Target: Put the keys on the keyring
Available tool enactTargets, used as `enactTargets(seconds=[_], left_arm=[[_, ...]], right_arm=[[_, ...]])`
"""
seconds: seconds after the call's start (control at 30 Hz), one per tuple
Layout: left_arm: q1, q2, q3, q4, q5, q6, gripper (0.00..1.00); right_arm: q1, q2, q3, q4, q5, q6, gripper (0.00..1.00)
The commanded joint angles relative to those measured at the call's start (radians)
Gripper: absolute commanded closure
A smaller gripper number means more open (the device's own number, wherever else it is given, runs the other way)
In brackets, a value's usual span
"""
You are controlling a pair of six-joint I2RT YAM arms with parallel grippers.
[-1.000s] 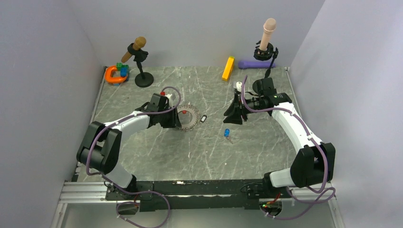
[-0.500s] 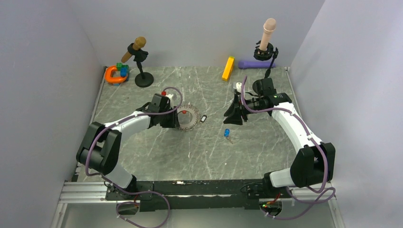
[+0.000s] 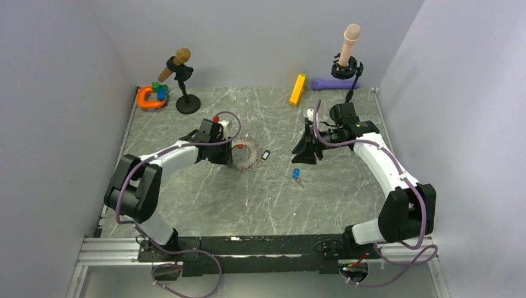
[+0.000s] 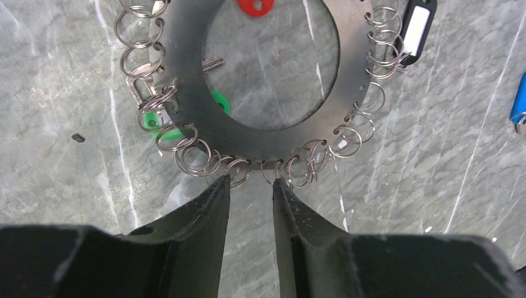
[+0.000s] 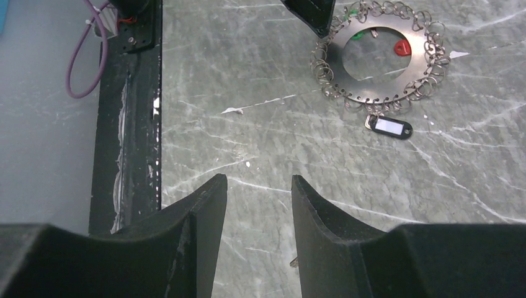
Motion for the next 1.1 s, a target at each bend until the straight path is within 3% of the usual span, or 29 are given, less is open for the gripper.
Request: enactTargets(seconds=[0.0, 0.6, 1.07], left_arm=[[0.012, -0.001, 0.026, -0.008, 0.016, 0.025, 0.63], [0.018, 0.083, 0.018, 0.066, 0.108, -0.083, 0.67], [0.018, 0.038, 0.004, 0.073, 0.092, -0.082, 0.94]], right_arm=[[0.003, -0.003, 0.019, -0.007, -0.039, -0.028, 0.53], [0.004, 0.001, 0.028, -0.036, -0.047, -0.056, 0.53], [0.004, 0.002, 0.032, -0.055, -0.056, -0.076, 0.52]])
